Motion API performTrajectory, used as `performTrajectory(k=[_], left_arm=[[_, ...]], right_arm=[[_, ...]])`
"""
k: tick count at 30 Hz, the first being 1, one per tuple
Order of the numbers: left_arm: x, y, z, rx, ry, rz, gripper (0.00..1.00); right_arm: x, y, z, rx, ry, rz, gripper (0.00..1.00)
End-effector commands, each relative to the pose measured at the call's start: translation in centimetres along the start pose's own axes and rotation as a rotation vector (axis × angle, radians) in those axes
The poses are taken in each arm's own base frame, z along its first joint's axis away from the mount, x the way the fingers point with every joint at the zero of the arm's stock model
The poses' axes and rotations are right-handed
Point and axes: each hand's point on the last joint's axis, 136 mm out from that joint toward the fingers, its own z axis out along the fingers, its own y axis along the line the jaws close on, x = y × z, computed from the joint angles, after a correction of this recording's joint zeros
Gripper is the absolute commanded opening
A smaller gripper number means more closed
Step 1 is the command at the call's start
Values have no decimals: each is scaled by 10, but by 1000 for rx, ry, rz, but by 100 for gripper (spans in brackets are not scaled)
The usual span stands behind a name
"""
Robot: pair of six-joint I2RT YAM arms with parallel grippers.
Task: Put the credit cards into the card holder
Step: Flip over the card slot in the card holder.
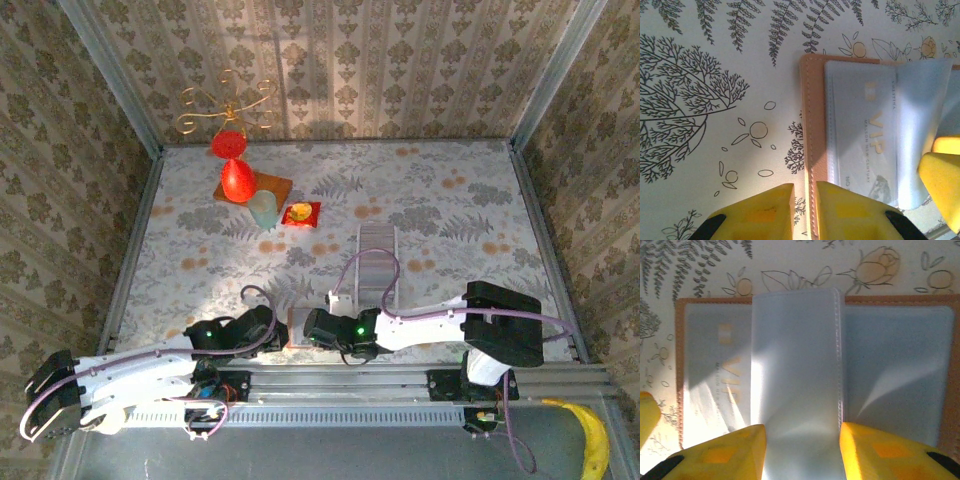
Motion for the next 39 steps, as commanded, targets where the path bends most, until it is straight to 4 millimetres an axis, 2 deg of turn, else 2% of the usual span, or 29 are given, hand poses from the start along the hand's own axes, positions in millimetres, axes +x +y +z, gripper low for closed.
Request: performTrajectory(k=[1, 7, 22, 32, 39], left_arm=[[4, 10, 1, -29, 1, -13, 18], [6, 12, 1, -27, 3, -19, 18], [8, 18, 6, -42, 1, -24, 19], [9, 19, 8, -50, 7, -25, 19], [10, 17, 8, -42, 11, -28, 18]], right_arm=[[3, 14, 6, -47, 6, 19, 44], [0, 27, 6, -105, -7, 52, 43], [-7, 36, -1, -181, -39, 110, 44], [-13, 59, -8, -295, -49, 147, 45], [-13, 69, -6, -341, -45, 171, 45]])
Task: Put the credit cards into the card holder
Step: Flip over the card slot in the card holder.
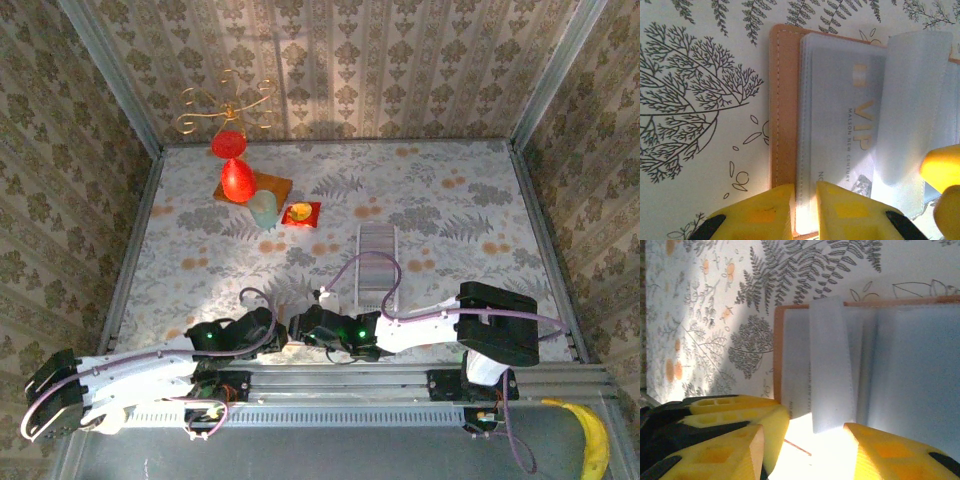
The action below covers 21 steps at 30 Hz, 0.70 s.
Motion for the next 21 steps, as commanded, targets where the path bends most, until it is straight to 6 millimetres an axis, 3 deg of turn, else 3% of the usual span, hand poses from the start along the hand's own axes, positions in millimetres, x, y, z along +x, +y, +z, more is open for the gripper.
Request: performTrajectory(k=[1, 14, 21], left_arm=[[6, 10, 2, -29, 15, -5, 18], [6, 0, 0, 22, 17, -17, 18], [2, 10, -4, -12, -14, -26, 14]], right_arm=[[1, 9, 0, -43, -5, 31, 45], [-4, 34, 5, -142, -21, 56, 46], [-5, 40, 13, -173, -8, 77, 46]])
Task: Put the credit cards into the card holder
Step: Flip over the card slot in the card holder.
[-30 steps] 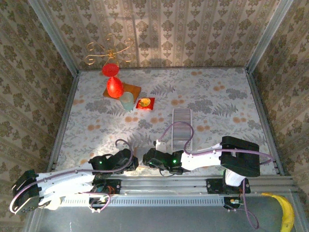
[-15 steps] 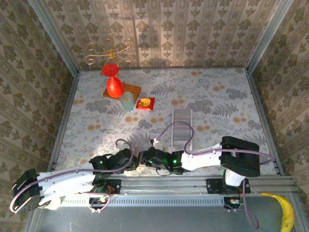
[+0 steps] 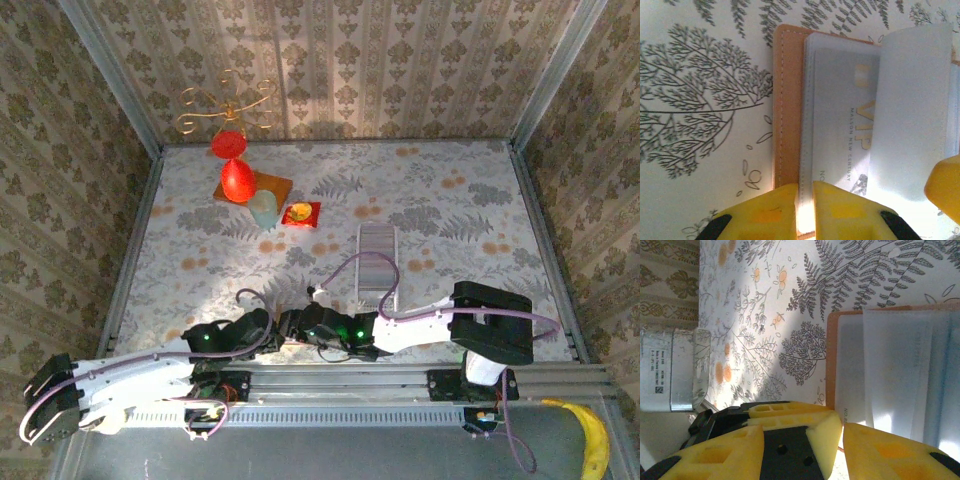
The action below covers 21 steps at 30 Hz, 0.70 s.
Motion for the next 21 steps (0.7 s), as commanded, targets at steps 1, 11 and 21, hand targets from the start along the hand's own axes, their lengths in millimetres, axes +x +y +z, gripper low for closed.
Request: performTrajectory(k=[1, 11, 21], left_arm=[[4, 7, -2, -15, 3, -5, 14], [-5, 4, -9, -3, -33, -2, 15], [-11, 7, -13, -35, -61, -12, 17]], right_arm=[[-1, 9, 10, -39, 1, 20, 46], [-10, 39, 9, -126, -11, 5, 47], [-25, 67, -4, -208, -44, -6, 49]])
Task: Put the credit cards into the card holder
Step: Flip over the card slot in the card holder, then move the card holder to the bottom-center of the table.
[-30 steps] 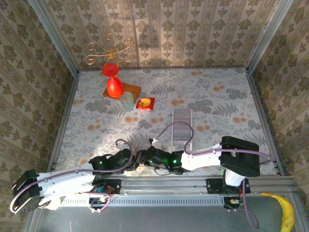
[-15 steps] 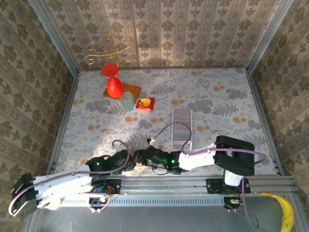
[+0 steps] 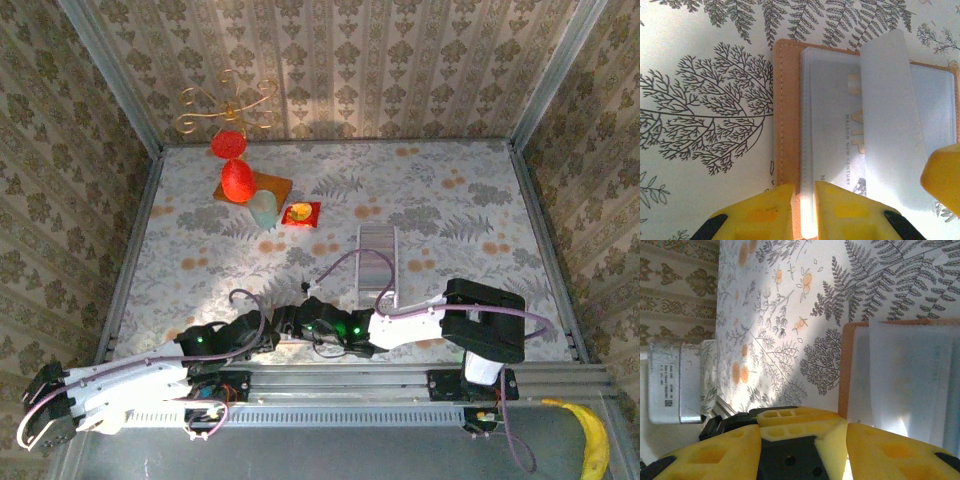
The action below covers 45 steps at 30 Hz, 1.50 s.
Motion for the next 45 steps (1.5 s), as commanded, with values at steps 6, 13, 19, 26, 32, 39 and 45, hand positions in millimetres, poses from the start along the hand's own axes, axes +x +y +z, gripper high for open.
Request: performTrajectory(k=[6, 13, 19, 26, 32, 39, 45], left_arm=[[-17, 8, -15, -52, -77, -39, 15], [-27, 12, -23, -61, -124, -57, 16], [-30, -1, -23, -23, -110, -7, 24], [-28, -20, -11, 20, -51, 30, 44], [-22, -20, 2, 23, 1, 29, 50], [-14, -31, 8, 88, 46, 38, 50], [-9, -25, 11, 70, 59, 27, 51]], right_arm=[[-29, 64, -23, -159, -65, -18, 50], [-57, 52, -57, -54, -129, -192, 51], [-106, 24, -114, 113, -211, -674, 54], [-98, -29, -150, 254, 19, -1513, 58], [-114, -90, -170, 372, 271, -1685, 61], [-130, -140, -162, 460, 430, -1813, 64], [-130, -149, -148, 449, 498, -1849, 67]])
